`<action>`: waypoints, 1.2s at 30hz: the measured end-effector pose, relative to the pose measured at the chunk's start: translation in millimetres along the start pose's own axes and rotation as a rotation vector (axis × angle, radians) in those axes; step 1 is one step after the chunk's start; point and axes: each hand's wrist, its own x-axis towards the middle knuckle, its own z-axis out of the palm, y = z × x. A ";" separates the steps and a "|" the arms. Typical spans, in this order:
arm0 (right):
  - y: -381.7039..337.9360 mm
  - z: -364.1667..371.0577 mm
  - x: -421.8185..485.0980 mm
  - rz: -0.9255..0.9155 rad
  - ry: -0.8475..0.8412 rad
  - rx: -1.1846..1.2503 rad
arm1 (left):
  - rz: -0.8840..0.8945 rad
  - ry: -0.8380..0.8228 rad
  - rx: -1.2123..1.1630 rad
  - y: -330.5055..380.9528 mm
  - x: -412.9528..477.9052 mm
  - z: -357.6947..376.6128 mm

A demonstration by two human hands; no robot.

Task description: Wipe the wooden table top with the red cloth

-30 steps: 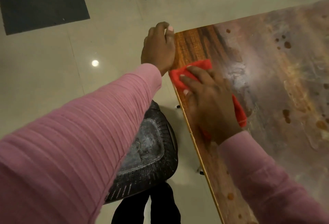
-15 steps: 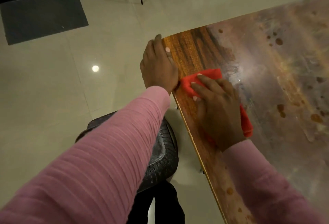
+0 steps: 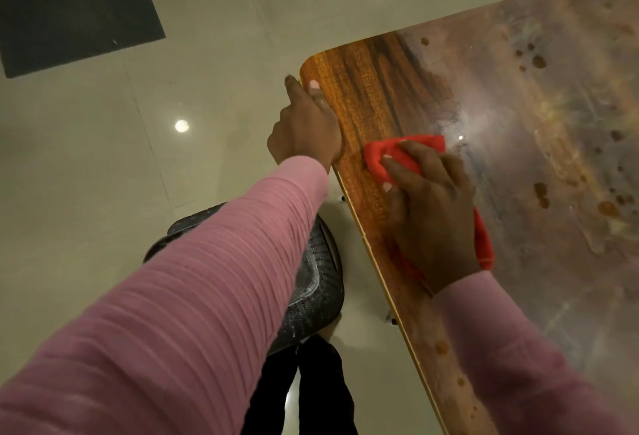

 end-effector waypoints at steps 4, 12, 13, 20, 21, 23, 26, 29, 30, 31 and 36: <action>-16.6 0.5 -7.6 0.041 0.043 0.024 | -0.009 0.024 -0.002 -0.5 -1.5 1.0; -7.9 1.4 -32.1 -0.104 0.051 0.051 | -0.034 0.012 -0.001 1.3 -1.4 -0.5; -4.3 0.1 -27.8 -0.042 0.066 0.047 | -0.045 -0.007 -0.011 1.2 -2.9 -1.0; -7.2 -0.7 -30.6 0.004 0.094 0.036 | -0.092 -0.125 -0.235 -32.7 -62.6 -2.2; -11.3 0.1 -35.7 -0.021 0.094 0.041 | -0.117 -0.136 -0.268 -36.1 -71.2 0.0; -20.1 3.0 -50.9 -0.084 0.067 0.042 | -0.139 -0.164 -0.337 -39.3 -83.1 6.6; -12.9 0.2 -67.8 -0.152 0.031 0.042 | -0.126 -0.172 -0.404 -38.3 -93.5 13.4; 8.1 -7.2 -63.7 -0.075 0.030 0.030 | -0.150 -0.138 -0.442 -30.7 -101.4 17.0; 11.6 -8.4 -61.6 -0.028 0.040 0.040 | -0.158 -0.122 -0.449 -27.2 -104.8 17.5; 10.8 -8.5 -60.1 0.006 0.053 0.052 | -0.168 -0.106 -0.455 -24.2 -106.5 18.0; -6.5 -2.3 -83.2 -0.087 0.060 0.050 | -0.167 -0.053 -0.394 -22.9 -106.6 19.2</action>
